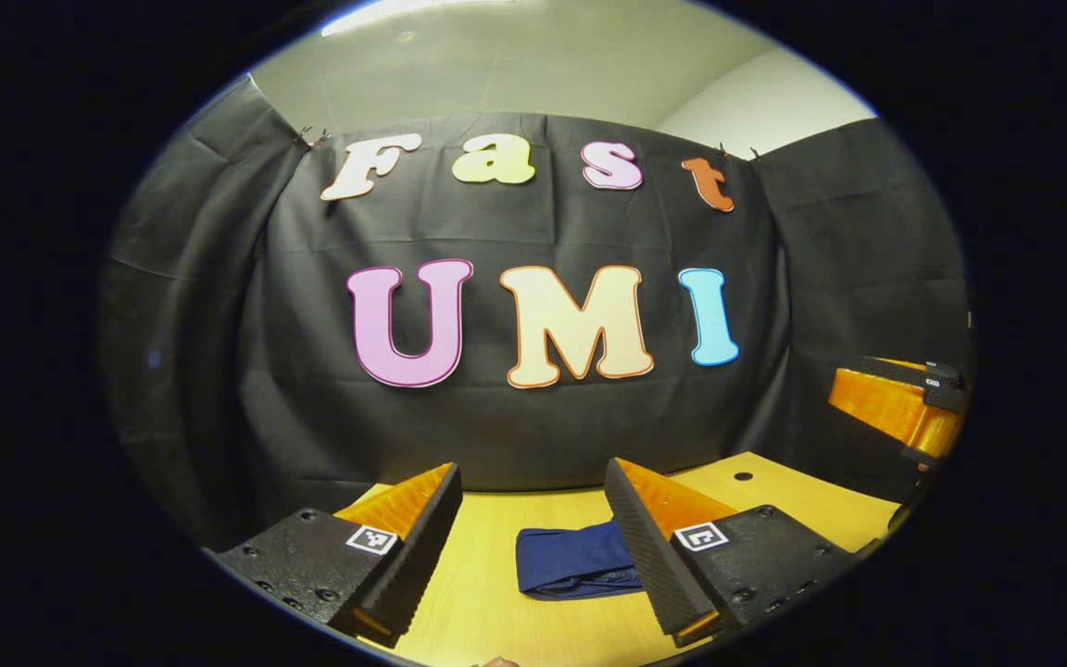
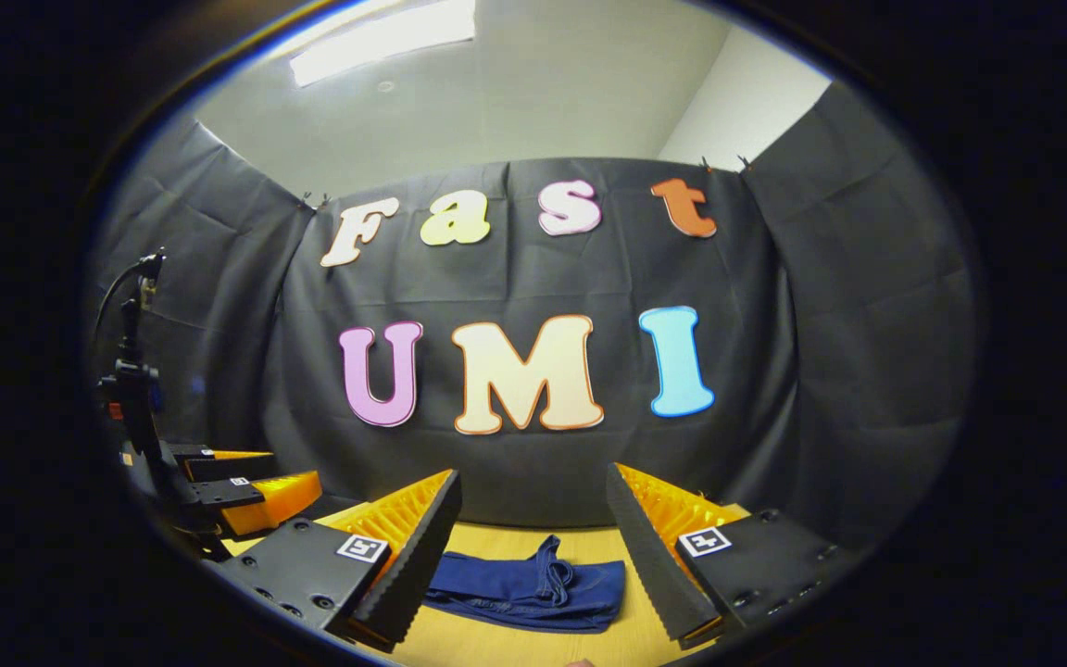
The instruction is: Grasp the waist and the cuffs of the jeans and fold them to make the two legs overlap; first hold the waist and fold one-third of the jeans toward the cuffs, then hold the cuffs and fold the remaining one-third in the same direction to finish folding.
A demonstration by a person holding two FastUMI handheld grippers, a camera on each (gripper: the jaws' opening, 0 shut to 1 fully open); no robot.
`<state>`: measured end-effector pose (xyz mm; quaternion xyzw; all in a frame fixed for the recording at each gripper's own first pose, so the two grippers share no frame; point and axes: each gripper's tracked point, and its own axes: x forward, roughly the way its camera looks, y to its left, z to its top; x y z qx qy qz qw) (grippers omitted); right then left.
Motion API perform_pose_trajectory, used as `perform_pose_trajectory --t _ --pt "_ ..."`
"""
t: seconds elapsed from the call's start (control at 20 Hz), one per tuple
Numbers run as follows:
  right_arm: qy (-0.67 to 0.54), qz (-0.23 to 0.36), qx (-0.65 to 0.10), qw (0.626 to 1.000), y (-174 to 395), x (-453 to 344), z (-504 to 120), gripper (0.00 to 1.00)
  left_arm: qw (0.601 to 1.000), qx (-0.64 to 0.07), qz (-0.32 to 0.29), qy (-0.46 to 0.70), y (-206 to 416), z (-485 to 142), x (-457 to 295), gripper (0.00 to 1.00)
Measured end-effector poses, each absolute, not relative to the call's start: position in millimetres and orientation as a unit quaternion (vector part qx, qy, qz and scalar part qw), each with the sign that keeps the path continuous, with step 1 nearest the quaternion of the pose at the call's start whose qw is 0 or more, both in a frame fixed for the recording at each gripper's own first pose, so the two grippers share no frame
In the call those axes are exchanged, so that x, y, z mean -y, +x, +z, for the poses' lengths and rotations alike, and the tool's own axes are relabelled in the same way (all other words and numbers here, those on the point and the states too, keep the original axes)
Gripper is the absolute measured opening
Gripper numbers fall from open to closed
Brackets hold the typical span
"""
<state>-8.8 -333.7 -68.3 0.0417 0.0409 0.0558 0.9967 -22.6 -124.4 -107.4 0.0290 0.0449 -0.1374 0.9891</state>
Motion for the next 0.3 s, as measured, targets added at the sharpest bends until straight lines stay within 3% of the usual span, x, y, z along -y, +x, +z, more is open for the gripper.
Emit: perform_pose_trajectory --t 0.3 --pt "0.031 0.061 -0.030 0.997 -24.9 326.1 -60.2 0.99 0.987 -0.041 -0.149 0.040 -31.2 -104.7 120.5 0.93"
